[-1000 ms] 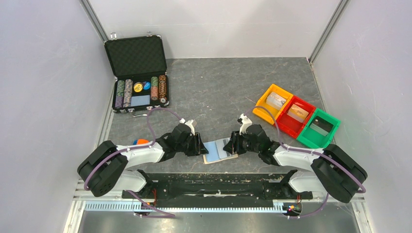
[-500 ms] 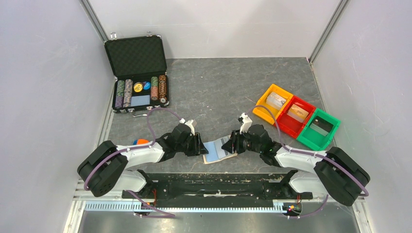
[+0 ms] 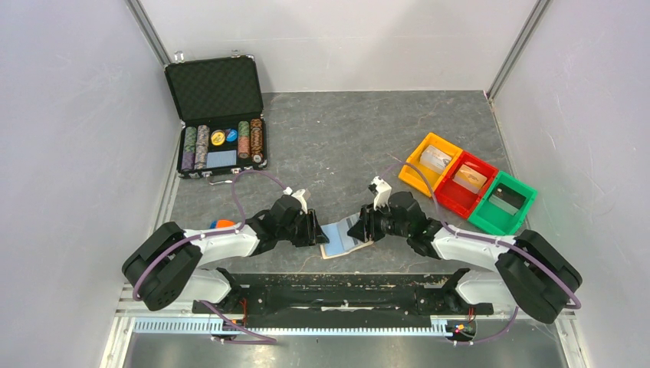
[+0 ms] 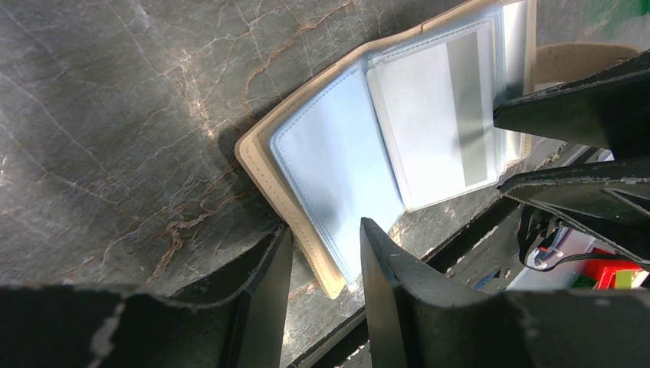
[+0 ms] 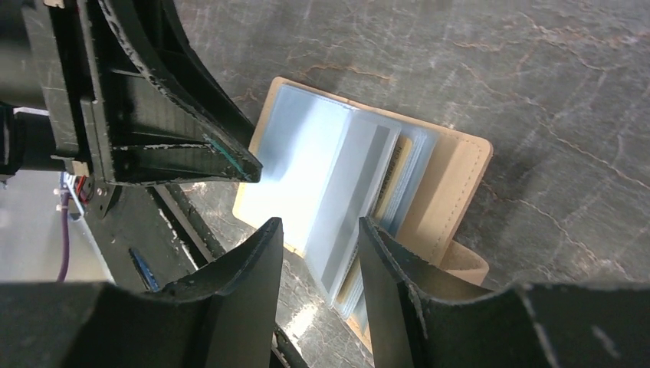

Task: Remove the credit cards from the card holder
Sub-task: Remove the credit card from the card holder.

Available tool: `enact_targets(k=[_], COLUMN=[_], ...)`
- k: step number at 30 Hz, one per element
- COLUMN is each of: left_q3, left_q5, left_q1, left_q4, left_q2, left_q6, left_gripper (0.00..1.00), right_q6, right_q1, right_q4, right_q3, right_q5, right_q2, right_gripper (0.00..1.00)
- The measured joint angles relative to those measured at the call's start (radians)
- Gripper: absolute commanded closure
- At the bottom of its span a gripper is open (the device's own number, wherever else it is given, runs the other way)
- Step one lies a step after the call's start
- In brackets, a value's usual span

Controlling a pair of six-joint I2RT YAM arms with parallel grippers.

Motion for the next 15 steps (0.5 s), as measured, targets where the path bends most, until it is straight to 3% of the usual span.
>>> enact_targets(k=[15], left_q3=[0.0], left_q5=[0.02], left_q1=[-0.001], left_q4=[0.006], left_q2=[0.004], left_q6=[0.0], left_gripper=[0.53], right_q6=[0.021], right_q1=[0.013], right_q4=[0.082], right_q3=[0.005], right_q5=[-0.142], right_q2=[0.066], right_gripper=[0.58])
